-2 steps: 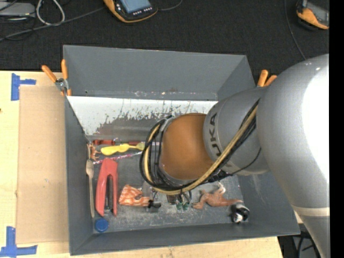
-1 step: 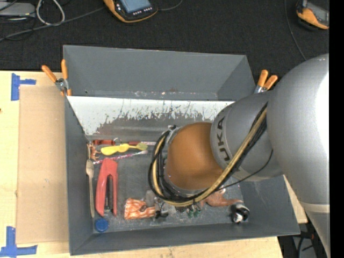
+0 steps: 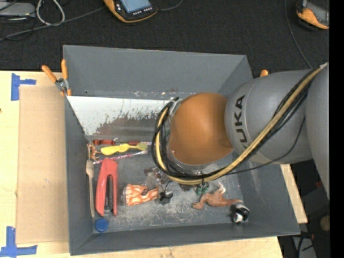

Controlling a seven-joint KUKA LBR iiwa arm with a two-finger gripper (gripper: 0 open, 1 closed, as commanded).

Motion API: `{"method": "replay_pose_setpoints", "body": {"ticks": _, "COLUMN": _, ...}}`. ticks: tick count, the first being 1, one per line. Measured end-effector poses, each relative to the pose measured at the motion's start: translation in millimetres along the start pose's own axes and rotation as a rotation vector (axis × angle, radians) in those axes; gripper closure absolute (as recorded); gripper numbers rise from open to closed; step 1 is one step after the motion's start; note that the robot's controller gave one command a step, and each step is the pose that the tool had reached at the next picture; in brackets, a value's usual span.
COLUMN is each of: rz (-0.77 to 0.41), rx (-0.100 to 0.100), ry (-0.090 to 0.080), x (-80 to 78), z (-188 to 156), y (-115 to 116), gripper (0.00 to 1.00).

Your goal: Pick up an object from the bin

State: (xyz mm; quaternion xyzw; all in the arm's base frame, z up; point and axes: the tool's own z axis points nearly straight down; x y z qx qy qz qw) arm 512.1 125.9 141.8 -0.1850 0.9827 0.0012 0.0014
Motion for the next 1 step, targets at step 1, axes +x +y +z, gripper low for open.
{"method": "replay_pose_setpoints", "body": {"ticks": 1, "rz": -0.004, "rx": -0.001, "ry": 0.014, "x": 23.0, "z": -82.2, "y": -3.3, "gripper": 1.0}}
